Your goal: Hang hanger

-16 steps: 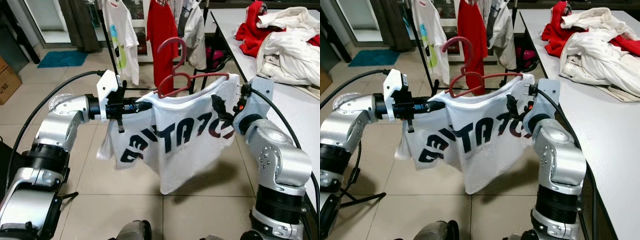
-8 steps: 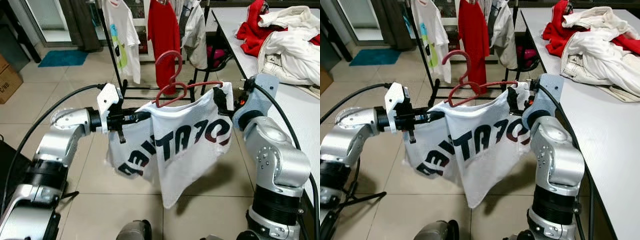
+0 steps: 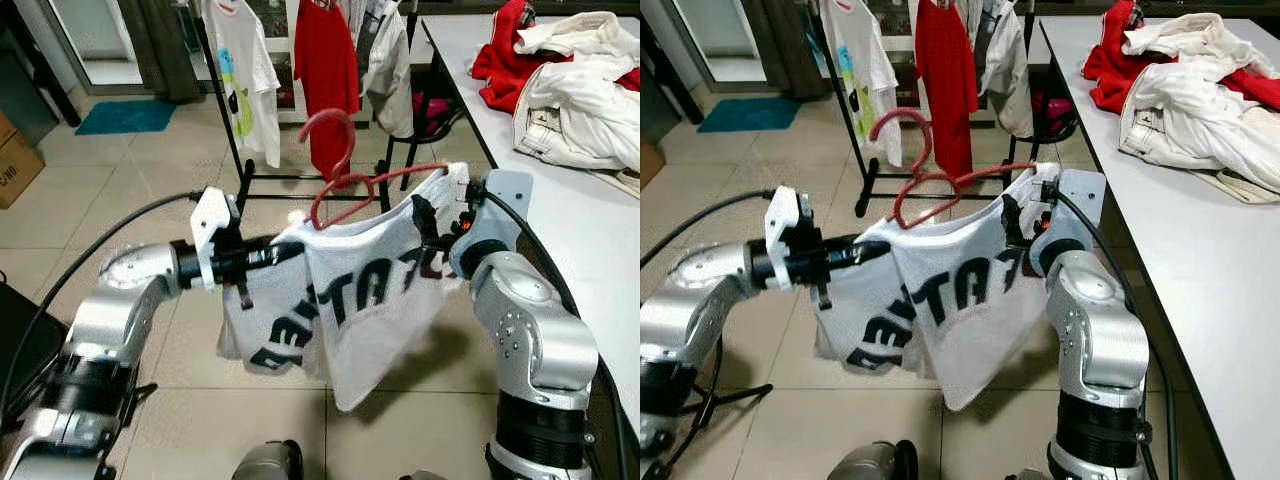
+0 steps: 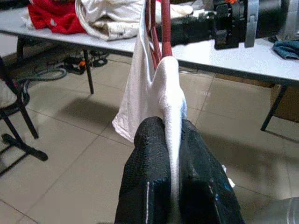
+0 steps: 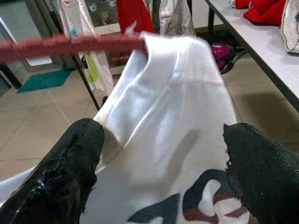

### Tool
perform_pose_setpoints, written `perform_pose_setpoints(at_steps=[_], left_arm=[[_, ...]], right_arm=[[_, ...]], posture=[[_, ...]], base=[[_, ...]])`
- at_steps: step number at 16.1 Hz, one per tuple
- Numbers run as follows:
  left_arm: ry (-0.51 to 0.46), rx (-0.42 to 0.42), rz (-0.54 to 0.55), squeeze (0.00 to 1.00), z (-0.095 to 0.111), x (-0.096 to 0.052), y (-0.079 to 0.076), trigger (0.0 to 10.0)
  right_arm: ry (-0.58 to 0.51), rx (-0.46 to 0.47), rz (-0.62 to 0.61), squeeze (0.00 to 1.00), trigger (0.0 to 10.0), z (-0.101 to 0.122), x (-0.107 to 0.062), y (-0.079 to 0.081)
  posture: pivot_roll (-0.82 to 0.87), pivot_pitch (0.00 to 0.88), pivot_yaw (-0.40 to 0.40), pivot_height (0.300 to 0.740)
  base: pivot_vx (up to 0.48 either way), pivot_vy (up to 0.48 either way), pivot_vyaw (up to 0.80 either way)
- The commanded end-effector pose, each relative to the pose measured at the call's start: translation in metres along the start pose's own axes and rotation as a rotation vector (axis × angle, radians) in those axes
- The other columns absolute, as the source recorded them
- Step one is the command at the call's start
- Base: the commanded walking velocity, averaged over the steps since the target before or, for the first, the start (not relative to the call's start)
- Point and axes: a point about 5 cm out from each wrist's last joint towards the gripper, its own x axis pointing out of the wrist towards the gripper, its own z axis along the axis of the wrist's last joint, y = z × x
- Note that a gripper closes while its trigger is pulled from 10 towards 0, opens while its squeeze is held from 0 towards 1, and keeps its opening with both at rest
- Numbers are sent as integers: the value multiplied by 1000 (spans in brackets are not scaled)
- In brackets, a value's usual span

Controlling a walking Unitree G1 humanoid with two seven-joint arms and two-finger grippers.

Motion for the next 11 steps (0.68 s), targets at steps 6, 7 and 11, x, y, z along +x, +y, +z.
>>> perform_pose_setpoints(at_steps=[6, 7, 11], left_arm=[[11, 1, -21, 0, 1, -8, -3, 0], [13, 1, -24, 0, 1, -8, -3, 0], [20, -6, -67, 0, 0, -6, -9, 0]], right_arm=[[-4, -10, 7, 0, 9255, -5, 0, 2], [-3, -11, 8, 0, 8902, -5, 1, 2], [28, -14, 54, 0, 5843, -14, 2, 7]], posture=[[63, 47, 89, 740], [64, 46, 88, 740], [65, 45, 86, 740]], base=[[0, 0, 0], [0, 0, 0], [0, 0, 0]])
